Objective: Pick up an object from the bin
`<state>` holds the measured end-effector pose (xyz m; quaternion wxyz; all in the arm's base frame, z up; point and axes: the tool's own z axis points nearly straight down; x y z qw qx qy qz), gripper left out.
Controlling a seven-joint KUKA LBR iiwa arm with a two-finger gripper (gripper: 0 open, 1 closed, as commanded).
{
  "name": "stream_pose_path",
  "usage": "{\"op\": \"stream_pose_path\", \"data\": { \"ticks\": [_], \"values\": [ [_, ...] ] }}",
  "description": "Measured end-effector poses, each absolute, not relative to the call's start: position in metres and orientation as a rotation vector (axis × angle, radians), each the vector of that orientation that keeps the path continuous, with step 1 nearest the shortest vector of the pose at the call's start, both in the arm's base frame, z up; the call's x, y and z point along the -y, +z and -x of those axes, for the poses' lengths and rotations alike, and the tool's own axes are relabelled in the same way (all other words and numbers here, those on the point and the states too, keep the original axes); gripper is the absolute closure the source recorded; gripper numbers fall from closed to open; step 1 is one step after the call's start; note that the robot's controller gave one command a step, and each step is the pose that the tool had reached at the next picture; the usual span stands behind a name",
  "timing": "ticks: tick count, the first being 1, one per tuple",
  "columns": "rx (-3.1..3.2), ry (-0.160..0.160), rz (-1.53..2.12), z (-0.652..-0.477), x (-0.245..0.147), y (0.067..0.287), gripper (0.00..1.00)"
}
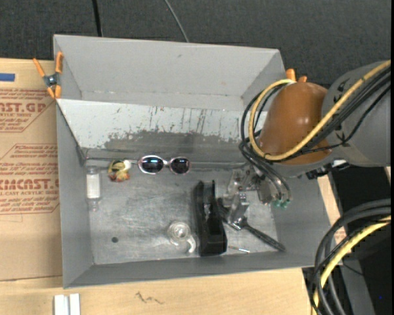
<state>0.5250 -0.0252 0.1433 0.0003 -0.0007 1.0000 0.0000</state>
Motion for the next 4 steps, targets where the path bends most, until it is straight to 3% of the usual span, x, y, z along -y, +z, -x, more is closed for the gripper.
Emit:
{"op": "stream_pose_path", "data": {
  "ticks": [1,2,3,4],
  "values": [
    [-3.132,0.008,-0.053,-0.547,-0.058,0.201,0.00],
    [-3.138,0.002,-0.065,-0.545,-0.052,0.198,0.00],
    [-3.133,0.002,0.039,-0.558,-0.023,0.152,0.00],
    [-3.099,0.002,0.075,-0.561,-0.019,0.099,1.00]
  ]
}}
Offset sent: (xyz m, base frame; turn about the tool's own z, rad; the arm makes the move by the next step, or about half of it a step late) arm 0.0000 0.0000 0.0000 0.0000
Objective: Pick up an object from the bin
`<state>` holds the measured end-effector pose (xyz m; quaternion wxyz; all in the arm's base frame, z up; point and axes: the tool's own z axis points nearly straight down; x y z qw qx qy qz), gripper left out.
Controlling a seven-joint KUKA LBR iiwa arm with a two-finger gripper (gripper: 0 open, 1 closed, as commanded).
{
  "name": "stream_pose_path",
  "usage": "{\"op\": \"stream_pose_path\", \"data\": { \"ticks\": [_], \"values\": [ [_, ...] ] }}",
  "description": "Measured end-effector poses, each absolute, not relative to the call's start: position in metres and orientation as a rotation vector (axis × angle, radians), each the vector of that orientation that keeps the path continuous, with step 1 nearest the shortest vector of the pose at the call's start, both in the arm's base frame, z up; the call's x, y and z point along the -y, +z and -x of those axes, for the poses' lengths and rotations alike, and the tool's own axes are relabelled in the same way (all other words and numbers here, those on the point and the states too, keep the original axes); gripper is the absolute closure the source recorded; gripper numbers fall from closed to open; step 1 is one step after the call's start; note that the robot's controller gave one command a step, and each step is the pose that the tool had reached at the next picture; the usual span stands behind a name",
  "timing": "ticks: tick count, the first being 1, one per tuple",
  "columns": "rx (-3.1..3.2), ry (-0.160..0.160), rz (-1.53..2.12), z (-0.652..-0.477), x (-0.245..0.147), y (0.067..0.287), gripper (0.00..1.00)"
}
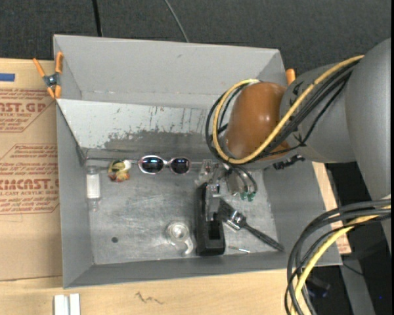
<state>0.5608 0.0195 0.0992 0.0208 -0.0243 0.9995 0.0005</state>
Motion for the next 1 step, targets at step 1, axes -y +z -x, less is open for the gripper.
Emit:
{"op": "stream_pose_path", "data": {
  "ticks": [1],
  "values": [
    [-3.099,0.001,0.075,-0.5608,-0.0194,0.0992,1.00]
  ]
}}
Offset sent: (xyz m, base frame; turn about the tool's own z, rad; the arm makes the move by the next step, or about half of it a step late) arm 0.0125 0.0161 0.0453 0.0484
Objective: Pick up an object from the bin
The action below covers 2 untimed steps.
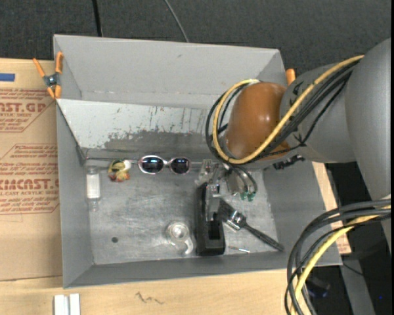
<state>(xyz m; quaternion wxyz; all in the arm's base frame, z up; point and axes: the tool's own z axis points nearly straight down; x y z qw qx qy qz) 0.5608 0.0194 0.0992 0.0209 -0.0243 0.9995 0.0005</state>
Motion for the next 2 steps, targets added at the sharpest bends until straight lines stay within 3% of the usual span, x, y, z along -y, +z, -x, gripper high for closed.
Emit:
{"op": "stream_pose_path", "data": {
  "ticks": [1,2],
  "values": [
    [-3.141,-0.001,0.026,-0.566,-0.030,0.127,1.00],
    [-3.145,0.000,0.117,-0.568,-0.024,0.182,1.00]
  ]
}}
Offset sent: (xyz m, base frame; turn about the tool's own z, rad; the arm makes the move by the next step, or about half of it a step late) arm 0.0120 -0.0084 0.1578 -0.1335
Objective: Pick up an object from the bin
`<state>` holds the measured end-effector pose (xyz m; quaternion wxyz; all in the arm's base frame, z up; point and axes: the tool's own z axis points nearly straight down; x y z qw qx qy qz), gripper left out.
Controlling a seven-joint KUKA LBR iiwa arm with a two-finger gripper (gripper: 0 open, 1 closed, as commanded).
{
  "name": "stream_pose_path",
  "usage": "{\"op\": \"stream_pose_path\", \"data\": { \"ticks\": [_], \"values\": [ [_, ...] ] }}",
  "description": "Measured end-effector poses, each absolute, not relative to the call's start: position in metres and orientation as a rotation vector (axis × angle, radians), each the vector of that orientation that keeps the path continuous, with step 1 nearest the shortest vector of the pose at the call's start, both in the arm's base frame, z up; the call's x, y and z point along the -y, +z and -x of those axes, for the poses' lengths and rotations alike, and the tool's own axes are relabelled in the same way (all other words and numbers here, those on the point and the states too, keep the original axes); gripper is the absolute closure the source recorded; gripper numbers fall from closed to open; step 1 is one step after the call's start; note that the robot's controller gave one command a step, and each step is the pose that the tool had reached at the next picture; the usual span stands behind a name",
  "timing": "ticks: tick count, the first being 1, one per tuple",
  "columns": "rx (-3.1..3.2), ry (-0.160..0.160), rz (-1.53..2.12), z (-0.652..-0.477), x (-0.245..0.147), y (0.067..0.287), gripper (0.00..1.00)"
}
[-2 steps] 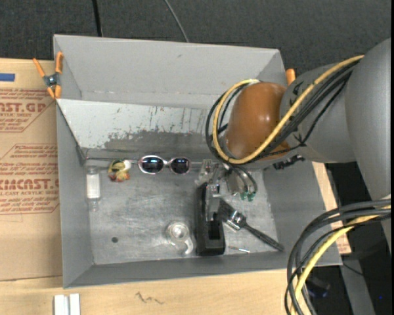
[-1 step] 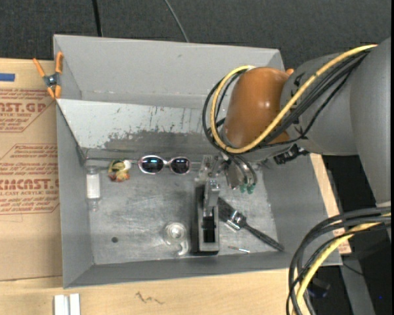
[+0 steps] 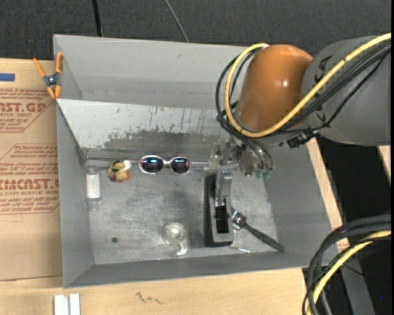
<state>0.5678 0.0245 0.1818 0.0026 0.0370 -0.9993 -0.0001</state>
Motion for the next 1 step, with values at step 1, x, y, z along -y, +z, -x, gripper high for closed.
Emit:
{"op": "stream_pose_path", "data": {
  "ticks": [1],
  "values": [
    [3.117,-0.002,-0.363,-0.5464,-0.0054,0.2310,1.00]
  ]
}}
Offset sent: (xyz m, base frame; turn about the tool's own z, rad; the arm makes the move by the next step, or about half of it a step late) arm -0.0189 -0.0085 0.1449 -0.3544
